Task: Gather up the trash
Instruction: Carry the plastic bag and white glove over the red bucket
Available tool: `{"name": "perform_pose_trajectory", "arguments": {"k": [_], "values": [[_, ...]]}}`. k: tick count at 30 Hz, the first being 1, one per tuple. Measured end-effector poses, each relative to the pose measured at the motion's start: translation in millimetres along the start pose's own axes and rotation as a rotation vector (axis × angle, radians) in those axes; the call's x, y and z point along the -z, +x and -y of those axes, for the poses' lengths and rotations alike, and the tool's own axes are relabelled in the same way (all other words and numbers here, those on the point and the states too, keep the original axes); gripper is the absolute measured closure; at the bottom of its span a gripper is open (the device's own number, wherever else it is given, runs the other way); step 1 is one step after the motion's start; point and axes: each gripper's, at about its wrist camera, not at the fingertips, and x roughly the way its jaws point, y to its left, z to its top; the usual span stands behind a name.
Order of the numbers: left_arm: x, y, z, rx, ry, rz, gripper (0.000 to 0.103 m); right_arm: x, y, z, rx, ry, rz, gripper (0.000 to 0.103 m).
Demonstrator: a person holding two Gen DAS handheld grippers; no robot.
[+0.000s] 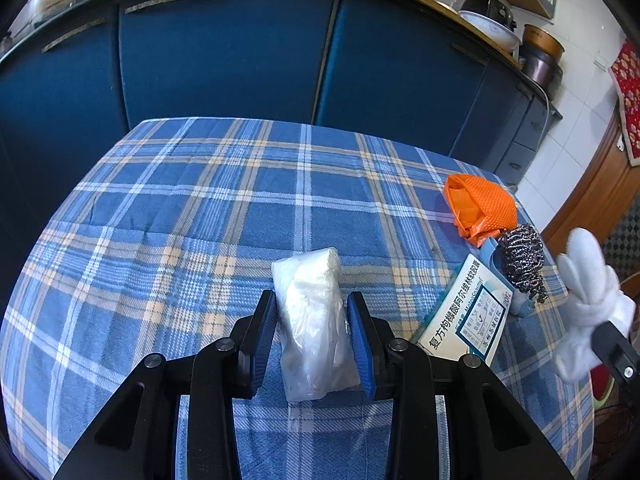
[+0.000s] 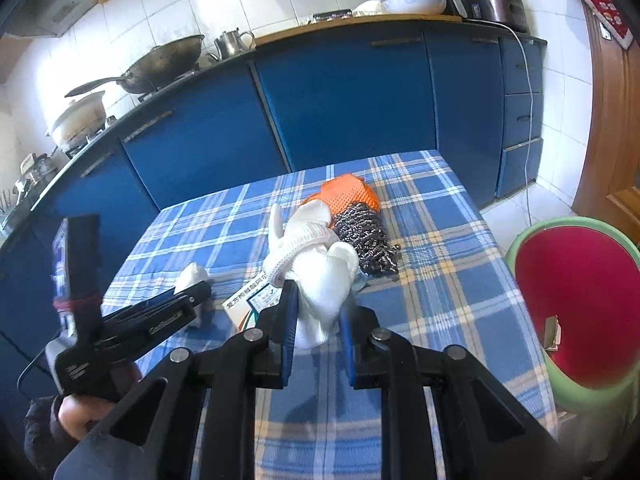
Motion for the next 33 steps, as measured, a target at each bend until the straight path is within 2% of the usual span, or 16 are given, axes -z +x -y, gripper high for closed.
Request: {"name": "perform_pose_trajectory", "arguments": {"k": [18, 33], "values": [[0, -41, 32, 0.040, 0.087, 0.102, 0.066, 20, -64, 46, 0.092, 0.088, 0.077, 0.081], [7, -70, 98, 0.120, 0.189, 0.126, 0.066, 27, -100, 90, 0.135, 0.166, 0.134, 0.081]]}}
